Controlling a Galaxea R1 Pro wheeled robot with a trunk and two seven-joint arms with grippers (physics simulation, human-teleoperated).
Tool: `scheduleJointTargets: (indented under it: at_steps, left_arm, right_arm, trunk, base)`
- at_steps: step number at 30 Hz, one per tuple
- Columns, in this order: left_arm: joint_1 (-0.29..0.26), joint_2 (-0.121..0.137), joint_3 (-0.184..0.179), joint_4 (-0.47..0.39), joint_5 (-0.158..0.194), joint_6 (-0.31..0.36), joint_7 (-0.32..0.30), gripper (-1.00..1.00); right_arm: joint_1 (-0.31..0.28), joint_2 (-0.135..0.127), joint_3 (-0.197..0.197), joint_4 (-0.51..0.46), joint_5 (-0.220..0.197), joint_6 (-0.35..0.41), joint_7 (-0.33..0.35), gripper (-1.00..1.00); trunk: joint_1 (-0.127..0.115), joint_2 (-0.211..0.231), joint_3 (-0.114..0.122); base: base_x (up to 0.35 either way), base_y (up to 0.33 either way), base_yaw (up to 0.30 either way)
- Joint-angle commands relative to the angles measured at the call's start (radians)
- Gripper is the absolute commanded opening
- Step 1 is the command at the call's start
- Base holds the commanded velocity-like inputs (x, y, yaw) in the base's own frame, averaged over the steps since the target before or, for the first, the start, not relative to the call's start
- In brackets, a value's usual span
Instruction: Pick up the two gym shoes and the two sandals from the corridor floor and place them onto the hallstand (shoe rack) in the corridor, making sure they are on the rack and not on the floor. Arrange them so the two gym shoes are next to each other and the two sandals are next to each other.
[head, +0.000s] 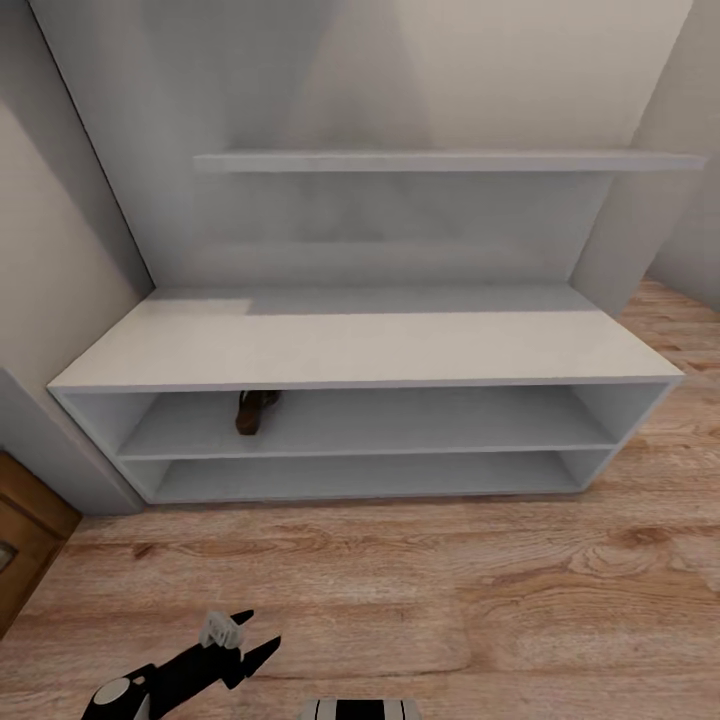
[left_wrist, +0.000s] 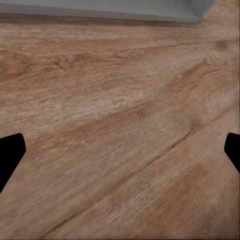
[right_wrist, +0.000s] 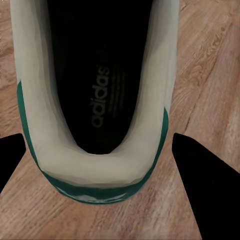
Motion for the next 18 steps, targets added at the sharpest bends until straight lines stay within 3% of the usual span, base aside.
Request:
scheduleJointTargets:
  at_steps: [1,8,13,18]
  left_arm:
    - [0.0,0.001,0.007,0.0,-0.01,-0.007,-0.01,1.0]
    - [0.001,0.006,0.009,0.0,-0.01,-0.005,-0.011,1.0]
    - [0.001,0.004,0.008,0.0,-0.009,-0.006,-0.011,1.0]
    - [0.001,0.004,0.008,0.0,-0.009,-0.006,-0.01,1.0]
  right_arm:
    - [-0.001,0.002,-0.005,0.0,0.003,-0.003,0.009,-1.0]
    - [-0.001,0.037,-0.004,-0.031,0.001,-0.004,0.008,-1.0]
    - [-0.001,0.083,-0.005,-0.078,0.003,-0.004,0.007,-1.0]
    - [-0.001,0.084,-0.005,-0.079,0.003,-0.004,0.007,-1.0]
  trunk:
    - [0.0,0.0,-0.001]
    - [0.0,0.0,-0.001]
    - [0.0,0.0,-0.001]
    - [0.0,0.0,-0.001]
  base:
    - [0.0,0.0,0.0]
    - [0.0,0.0,0.0]
    - [-0.027,-0.138,0.0]
    - [-0.191,-0.234,0.0]
